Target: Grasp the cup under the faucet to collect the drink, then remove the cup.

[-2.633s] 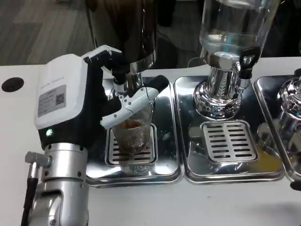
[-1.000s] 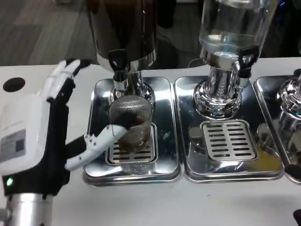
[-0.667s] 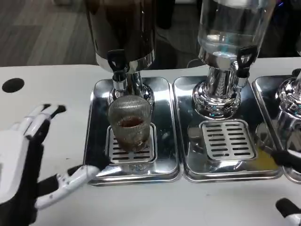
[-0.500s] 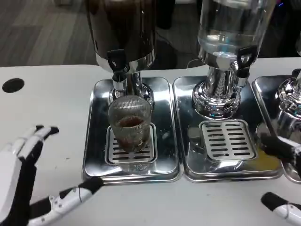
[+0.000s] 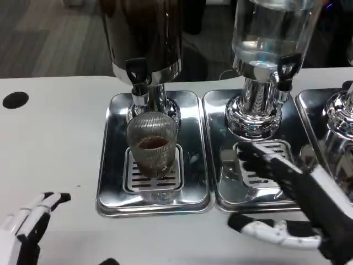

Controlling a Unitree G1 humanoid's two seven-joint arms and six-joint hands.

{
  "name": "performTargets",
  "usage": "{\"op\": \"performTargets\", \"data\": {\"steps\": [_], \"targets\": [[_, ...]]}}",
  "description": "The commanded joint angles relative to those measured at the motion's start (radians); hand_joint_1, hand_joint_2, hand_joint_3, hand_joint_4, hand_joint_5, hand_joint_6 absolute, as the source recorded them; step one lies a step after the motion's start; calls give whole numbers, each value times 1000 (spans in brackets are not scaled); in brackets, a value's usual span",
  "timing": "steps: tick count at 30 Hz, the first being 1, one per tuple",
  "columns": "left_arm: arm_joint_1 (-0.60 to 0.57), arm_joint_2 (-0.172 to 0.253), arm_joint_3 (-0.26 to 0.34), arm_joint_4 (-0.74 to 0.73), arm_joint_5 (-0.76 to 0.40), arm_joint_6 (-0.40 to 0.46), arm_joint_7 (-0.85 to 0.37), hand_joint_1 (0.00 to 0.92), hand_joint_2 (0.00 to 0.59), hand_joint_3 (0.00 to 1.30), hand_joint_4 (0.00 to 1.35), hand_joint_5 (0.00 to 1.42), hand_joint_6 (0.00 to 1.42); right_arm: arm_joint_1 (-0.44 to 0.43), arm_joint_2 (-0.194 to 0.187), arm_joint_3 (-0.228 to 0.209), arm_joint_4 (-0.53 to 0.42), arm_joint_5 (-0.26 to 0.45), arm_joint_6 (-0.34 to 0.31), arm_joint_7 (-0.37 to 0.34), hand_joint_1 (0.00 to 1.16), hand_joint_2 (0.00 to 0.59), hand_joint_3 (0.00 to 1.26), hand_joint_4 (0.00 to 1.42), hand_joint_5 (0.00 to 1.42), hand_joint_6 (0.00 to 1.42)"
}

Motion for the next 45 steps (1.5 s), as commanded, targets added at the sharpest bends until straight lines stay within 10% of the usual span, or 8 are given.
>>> {"op": "performTargets", "data": {"steps": [1, 14, 45], "targets": [[46, -2, 33, 48, -24, -66, 48, 0, 37, 268, 198, 292, 577, -75, 42, 77, -5, -68, 60, -23, 711, 106, 183, 171, 183, 139], [79, -10, 53, 136, -32, -165, 85, 0, 48, 269, 198, 297, 564, -377, 204, 258, 111, -273, 294, -102, 703, 122, 142, 132, 144, 84], [112, -42, 27, 111, 6, -193, 51, 0, 60, 260, 189, 304, 581, -419, 217, 232, 90, -260, 367, -156, 711, 106, 93, 115, 109, 44]]}}
